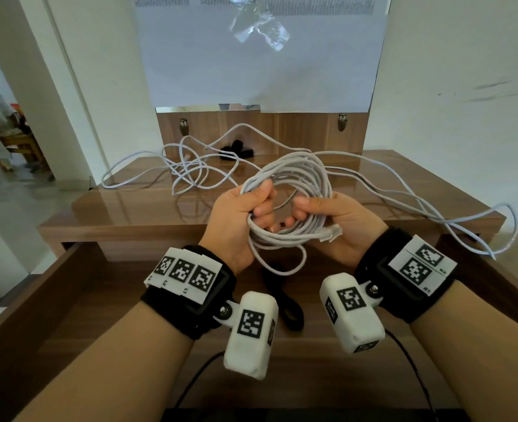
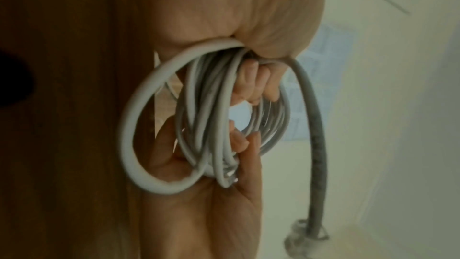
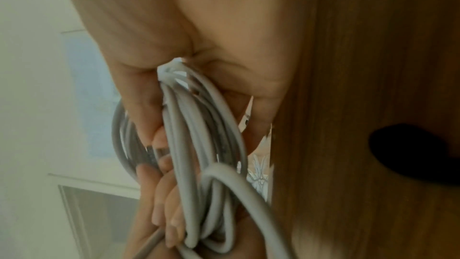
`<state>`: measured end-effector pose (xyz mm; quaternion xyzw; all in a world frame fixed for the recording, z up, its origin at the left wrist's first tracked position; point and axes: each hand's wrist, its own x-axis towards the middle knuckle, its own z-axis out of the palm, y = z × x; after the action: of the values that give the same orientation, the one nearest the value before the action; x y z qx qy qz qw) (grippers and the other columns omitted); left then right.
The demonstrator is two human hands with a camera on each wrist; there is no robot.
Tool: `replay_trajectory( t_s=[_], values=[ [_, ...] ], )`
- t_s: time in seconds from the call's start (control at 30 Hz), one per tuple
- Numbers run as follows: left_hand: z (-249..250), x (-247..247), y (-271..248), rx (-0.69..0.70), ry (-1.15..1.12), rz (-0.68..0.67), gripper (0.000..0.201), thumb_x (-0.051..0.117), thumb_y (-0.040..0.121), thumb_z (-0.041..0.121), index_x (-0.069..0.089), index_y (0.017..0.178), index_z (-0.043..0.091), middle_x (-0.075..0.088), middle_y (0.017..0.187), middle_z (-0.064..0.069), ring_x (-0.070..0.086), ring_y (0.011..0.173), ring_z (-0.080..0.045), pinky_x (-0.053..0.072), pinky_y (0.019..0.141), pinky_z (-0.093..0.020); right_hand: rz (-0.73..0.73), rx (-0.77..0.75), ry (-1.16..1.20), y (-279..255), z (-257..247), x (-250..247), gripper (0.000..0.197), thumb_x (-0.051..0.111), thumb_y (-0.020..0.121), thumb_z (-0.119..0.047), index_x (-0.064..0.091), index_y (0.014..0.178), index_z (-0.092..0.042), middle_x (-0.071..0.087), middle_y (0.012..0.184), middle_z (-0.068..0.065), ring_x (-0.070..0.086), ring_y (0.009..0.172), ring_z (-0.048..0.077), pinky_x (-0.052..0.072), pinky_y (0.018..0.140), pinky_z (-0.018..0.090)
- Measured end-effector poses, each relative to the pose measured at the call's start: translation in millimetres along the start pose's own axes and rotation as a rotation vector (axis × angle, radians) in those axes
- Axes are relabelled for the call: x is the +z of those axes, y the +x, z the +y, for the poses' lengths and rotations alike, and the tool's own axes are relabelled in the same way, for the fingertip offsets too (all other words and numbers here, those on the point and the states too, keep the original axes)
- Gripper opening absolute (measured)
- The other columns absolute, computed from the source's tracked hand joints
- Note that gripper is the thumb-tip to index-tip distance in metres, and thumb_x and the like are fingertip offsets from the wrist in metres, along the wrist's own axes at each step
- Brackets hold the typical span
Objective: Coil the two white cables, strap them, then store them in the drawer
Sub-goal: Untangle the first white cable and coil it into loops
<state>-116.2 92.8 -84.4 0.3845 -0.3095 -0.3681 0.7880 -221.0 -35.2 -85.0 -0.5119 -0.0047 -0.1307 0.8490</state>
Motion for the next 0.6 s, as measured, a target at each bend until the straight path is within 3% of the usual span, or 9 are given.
replay_trajectory(
  t_s=[0.1,0.2,0.27,0.3,0.37,0.4,0.47,0.53,0.6],
  values=[
    [3,-2,0,0.038,0.073,0.025,0.014,0.057,0.088,0.019,0.054,0.080,0.008,0.037,0.047,0.006,0.032,0.037,-0.006,0.027,0.043,-0.021,-0.004,-0.017,-0.010,1,1,-1,0.022,0.068,0.075,-0.007,0.064,0.097,-0.004,0.062,0.079,0.012,0.063,0.076,0.024,0.056,0.079,0.037],
    [2,-2,2,0.094,-0.014,0.074,0.019,0.049,0.098,0.014,0.058,0.082,0.010,0.038,0.050,0.005,0.034,0.040,-0.006,0.032,0.045,-0.020,0.007,-0.019,-0.079,0,3,-3,0.059,0.081,0.068,-0.036,0.061,0.114,-0.006,0.065,0.105,0.021,0.064,0.097,0.034,0.052,0.091,0.050],
    [3,-4,3,0.161,-0.051,0.120,0.019,0.049,0.100,0.015,0.058,0.083,0.012,0.038,0.052,0.005,0.033,0.043,-0.007,0.032,0.050,-0.023,0.109,0.058,-0.258,-1,2,1,0.065,0.061,0.078,-0.061,0.060,0.119,-0.011,0.067,0.112,0.019,0.064,0.103,0.034,0.053,0.089,0.052],
    [4,-5,4,0.197,-0.057,0.155,0.020,0.049,0.100,0.015,0.058,0.082,0.013,0.038,0.052,0.005,0.033,0.043,-0.008,0.032,0.051,-0.023,0.196,0.077,-0.351,-1,1,2,0.063,0.049,0.085,-0.064,0.061,0.119,-0.012,0.069,0.108,0.018,0.066,0.099,0.032,0.055,0.083,0.048],
    [6,-6,5,0.256,-0.071,0.236,0.020,0.049,0.101,0.012,0.059,0.083,0.013,0.038,0.052,0.005,0.034,0.043,-0.007,0.034,0.047,-0.020,0.339,-0.014,-0.482,-3,-1,4,0.051,0.038,0.097,-0.053,0.062,0.107,-0.009,0.070,0.084,0.015,0.064,0.072,0.029,0.055,0.062,0.037],
    [7,-7,6,0.274,-0.076,0.265,0.019,0.049,0.101,0.011,0.060,0.085,0.013,0.038,0.053,0.005,0.034,0.043,-0.007,0.035,0.045,-0.019,0.339,-0.084,-0.515,-4,-3,3,0.042,0.041,0.099,-0.043,0.061,0.101,-0.006,0.065,0.071,0.013,0.057,0.060,0.027,0.049,0.053,0.033],
    [8,-7,6,0.280,-0.073,0.290,0.017,0.050,0.101,0.011,0.061,0.087,0.012,0.038,0.053,0.005,0.035,0.043,-0.007,0.035,0.043,-0.019,0.180,-0.159,-0.477,-6,-6,6,0.024,0.057,0.090,-0.021,0.060,0.103,-0.001,0.057,0.060,0.008,0.046,0.050,0.022,0.041,0.046,0.028],
    [8,-8,6,0.262,-0.041,0.272,0.018,0.050,0.101,0.012,0.059,0.085,0.012,0.038,0.053,0.005,0.035,0.044,-0.007,0.036,0.044,-0.019,0.013,-0.162,-0.376,-9,-7,9,0.039,0.067,0.079,-0.011,0.057,0.115,-0.002,0.056,0.062,0.006,0.046,0.049,0.019,0.040,0.045,0.028],
    [5,-9,6,0.242,0.036,0.229,0.018,0.050,0.101,0.012,0.058,0.085,0.011,0.039,0.054,0.004,0.035,0.046,-0.008,0.036,0.047,-0.020,0.036,-0.198,-0.355,-7,-6,10,0.047,0.072,0.077,-0.016,0.057,0.120,-0.003,0.055,0.060,0.005,0.046,0.048,0.018,0.040,0.044,0.027]
  ],
)
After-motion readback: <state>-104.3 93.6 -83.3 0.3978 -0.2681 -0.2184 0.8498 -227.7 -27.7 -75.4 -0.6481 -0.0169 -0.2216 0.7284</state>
